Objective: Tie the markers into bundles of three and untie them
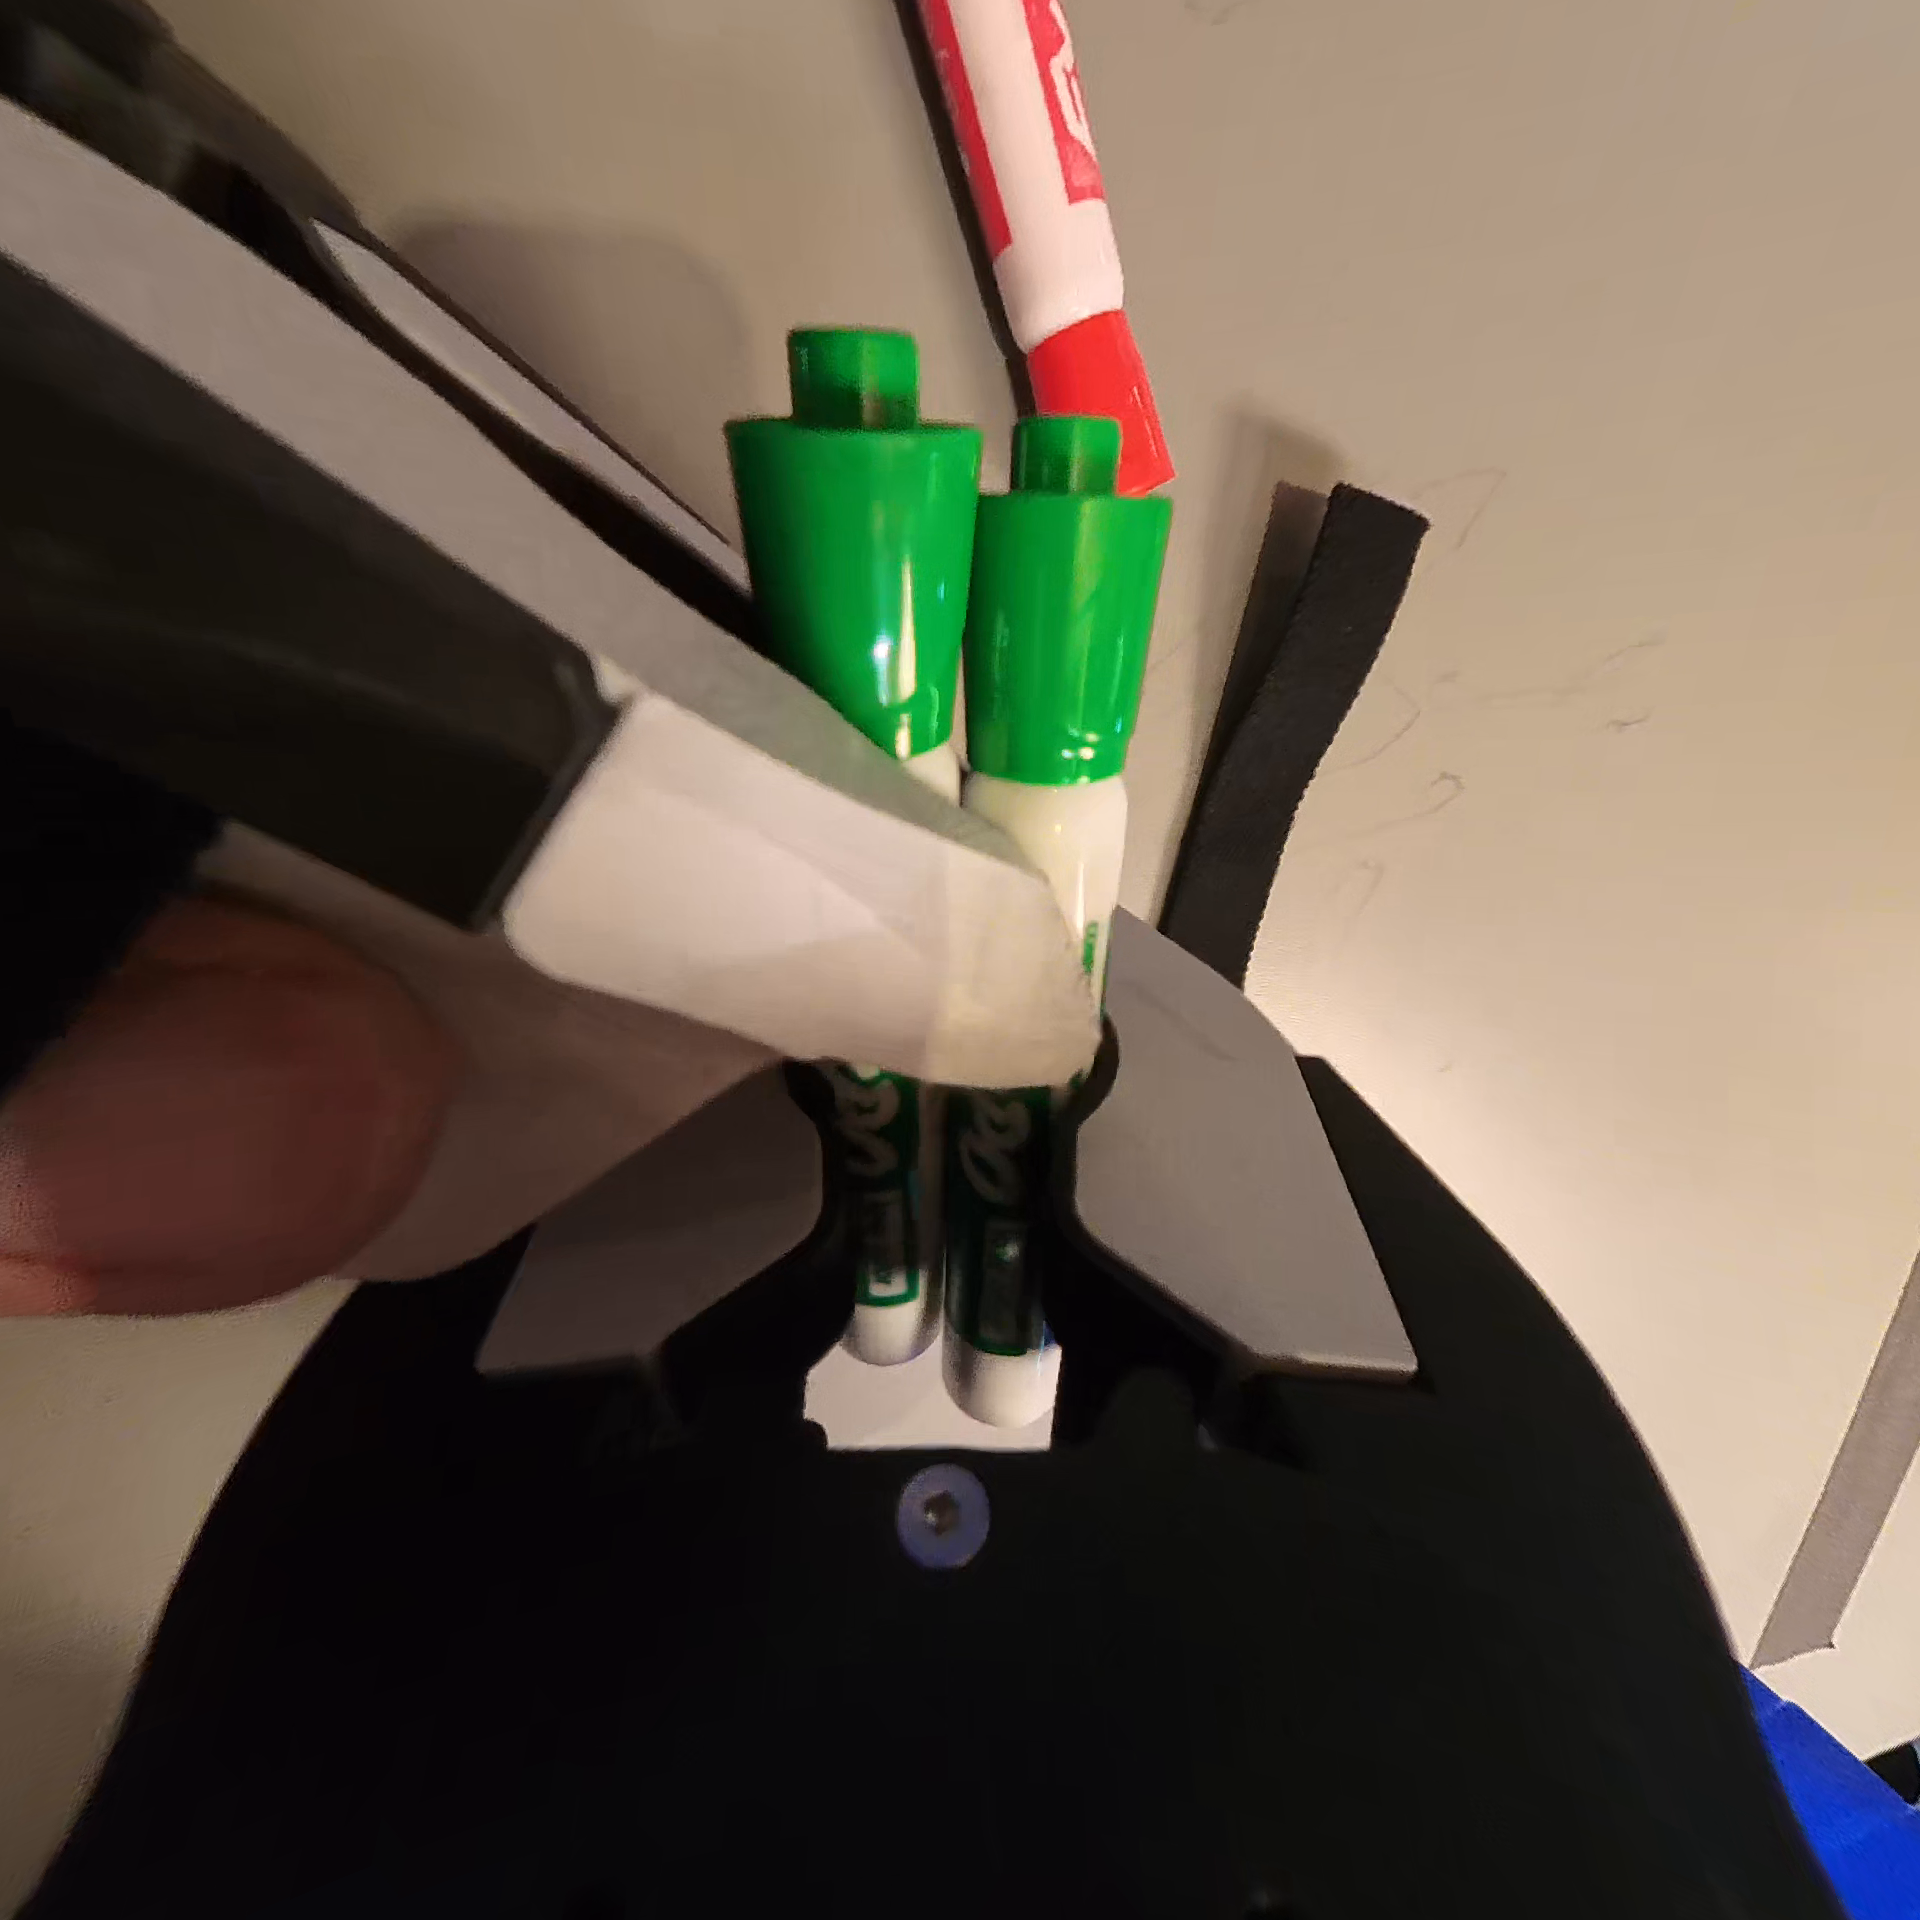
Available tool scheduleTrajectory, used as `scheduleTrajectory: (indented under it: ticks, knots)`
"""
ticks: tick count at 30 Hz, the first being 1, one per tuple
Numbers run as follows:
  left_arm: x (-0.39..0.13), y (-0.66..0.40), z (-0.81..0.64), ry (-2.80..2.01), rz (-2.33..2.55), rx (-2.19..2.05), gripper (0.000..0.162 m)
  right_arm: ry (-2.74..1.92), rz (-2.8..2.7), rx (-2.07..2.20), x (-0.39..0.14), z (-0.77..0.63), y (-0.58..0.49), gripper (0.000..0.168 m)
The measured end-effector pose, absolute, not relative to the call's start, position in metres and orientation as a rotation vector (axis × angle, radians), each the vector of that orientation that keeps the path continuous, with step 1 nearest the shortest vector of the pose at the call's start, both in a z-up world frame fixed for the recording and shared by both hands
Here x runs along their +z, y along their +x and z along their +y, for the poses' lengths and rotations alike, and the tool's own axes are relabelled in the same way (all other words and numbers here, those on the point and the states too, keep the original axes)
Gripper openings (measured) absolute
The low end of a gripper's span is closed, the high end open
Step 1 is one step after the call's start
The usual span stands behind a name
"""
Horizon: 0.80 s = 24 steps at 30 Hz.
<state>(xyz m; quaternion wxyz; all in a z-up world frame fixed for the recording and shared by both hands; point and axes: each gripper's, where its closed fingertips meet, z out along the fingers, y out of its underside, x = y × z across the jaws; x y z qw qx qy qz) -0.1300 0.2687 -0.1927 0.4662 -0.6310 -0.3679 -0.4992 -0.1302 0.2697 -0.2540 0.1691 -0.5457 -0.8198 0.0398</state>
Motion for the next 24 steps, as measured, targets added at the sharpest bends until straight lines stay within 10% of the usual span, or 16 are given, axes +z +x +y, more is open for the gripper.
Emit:
scheduleTrajectory:
  ticks: [1,13,24]
  knots:
    - [-0.193,-0.130,0.268,-1.550,-0.890,-1.239,0.020,-1.554,-2.332,0.121,-0.254,0.269,-0.130,0.044]
    - [-0.181,-0.146,0.256,-1.577,-0.688,-1.312,0.050,-1.576,-2.327,0.160,-0.249,0.271,-0.129,0.042]
    - [-0.177,-0.154,0.261,-1.480,-0.720,-1.401,0.027,-1.587,-2.341,0.169,-0.244,0.267,-0.125,0.042]
